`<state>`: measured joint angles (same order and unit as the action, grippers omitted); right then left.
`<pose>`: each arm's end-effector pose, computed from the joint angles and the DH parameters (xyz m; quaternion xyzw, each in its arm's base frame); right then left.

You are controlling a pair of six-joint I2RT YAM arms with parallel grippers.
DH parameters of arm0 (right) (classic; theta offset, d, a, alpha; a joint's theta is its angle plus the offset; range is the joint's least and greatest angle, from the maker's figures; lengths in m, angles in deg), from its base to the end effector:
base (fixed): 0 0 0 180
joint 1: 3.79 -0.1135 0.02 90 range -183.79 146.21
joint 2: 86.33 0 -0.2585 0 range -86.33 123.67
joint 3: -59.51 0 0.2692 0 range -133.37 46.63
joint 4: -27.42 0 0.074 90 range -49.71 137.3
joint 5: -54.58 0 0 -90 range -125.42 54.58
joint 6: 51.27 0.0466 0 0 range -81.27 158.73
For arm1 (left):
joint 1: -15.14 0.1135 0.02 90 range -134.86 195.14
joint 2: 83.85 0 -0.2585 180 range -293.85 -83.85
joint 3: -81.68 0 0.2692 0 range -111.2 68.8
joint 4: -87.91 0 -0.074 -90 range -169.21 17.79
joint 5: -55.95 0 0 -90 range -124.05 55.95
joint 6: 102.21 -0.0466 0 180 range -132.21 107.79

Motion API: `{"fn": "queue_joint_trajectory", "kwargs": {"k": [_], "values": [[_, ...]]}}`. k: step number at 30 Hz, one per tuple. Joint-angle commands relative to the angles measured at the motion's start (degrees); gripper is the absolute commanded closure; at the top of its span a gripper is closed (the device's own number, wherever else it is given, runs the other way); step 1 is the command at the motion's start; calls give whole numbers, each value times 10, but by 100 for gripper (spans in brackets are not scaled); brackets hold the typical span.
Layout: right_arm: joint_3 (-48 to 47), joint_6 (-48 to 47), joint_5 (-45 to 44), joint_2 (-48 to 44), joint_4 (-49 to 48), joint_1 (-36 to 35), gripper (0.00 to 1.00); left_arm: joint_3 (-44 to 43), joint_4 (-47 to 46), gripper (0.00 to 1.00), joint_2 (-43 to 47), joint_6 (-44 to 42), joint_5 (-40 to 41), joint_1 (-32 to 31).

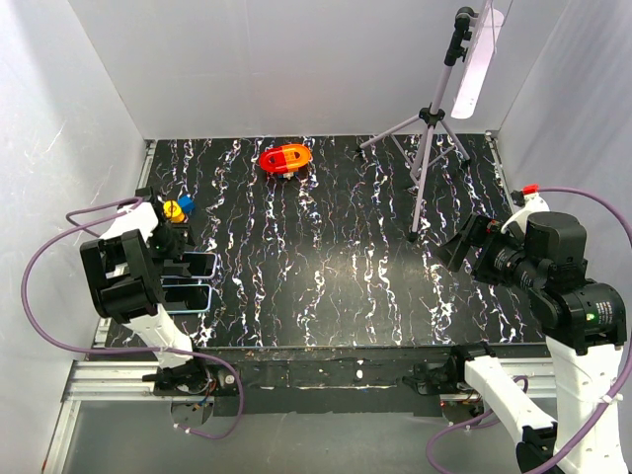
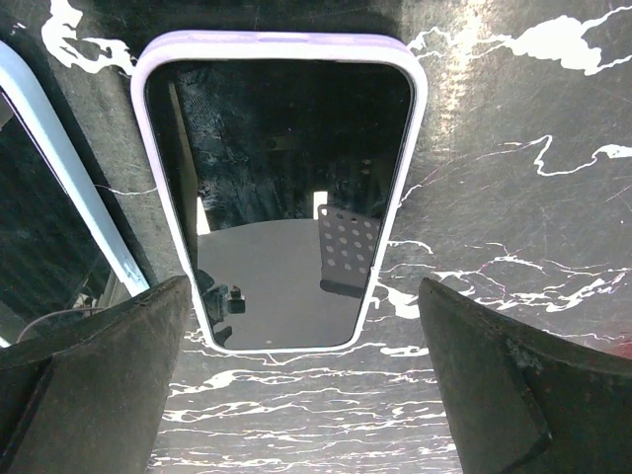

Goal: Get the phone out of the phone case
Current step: Pick up the phone at the center of the board.

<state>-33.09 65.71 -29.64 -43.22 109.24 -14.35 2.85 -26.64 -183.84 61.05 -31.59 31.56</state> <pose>0.1052 0.0244 0.4305 0.1009 0.8694 0.1968 0.4418 0.3093 0.0932 0.1506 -0.7051 0.7082 0.0048 0.0362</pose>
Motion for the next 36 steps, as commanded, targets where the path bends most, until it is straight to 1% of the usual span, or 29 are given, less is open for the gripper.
{"fn": "queue_joint_trajectory", "kwargs": {"k": [1, 6, 8, 10, 12, 16, 21, 27, 28, 29, 32, 36], "values": [[4, -1, 0, -4, -18, 1, 0, -21, 11, 0, -2, 12, 21, 6], [-1, -1, -3, -4, -14, 1, 0, -36, 41, 0, -19, 11, 27, 9], [-3, 0, -5, -5, -13, 1, 0, -34, 48, 0, -13, 12, 38, 10], [-3, 1, -5, -6, -12, 1, 0, -25, 45, 0, -4, 14, 45, 11], [-3, 4, -3, -7, -13, 1, 0, -16, 33, 1, -1, 14, 35, 12], [-3, 5, 3, -7, -14, 1, 0, -22, 24, 0, -22, 11, 16, 12], [-7, 6, 5, -5, -14, 1, 0, -31, 20, 0, -42, 12, 24, 13], [-11, 6, 6, 0, -13, 2, 0, -15, 17, 1, -43, 25, 24, 12], [-11, 6, 10, 0, -14, 2, 0, -16, 20, 4, -46, 25, 26, 13], [-10, 7, 12, 1, -13, 1, 4, -17, 25, 5, -50, 26, 31, 12], [-6, 7, 12, 5, -13, 1, 4, -9, 27, 8, -55, 28, 43, 13], [-2, 6, 5, 2, -13, 1, 5, 12, 10, 19, -44, 22, 58, 12]]}}
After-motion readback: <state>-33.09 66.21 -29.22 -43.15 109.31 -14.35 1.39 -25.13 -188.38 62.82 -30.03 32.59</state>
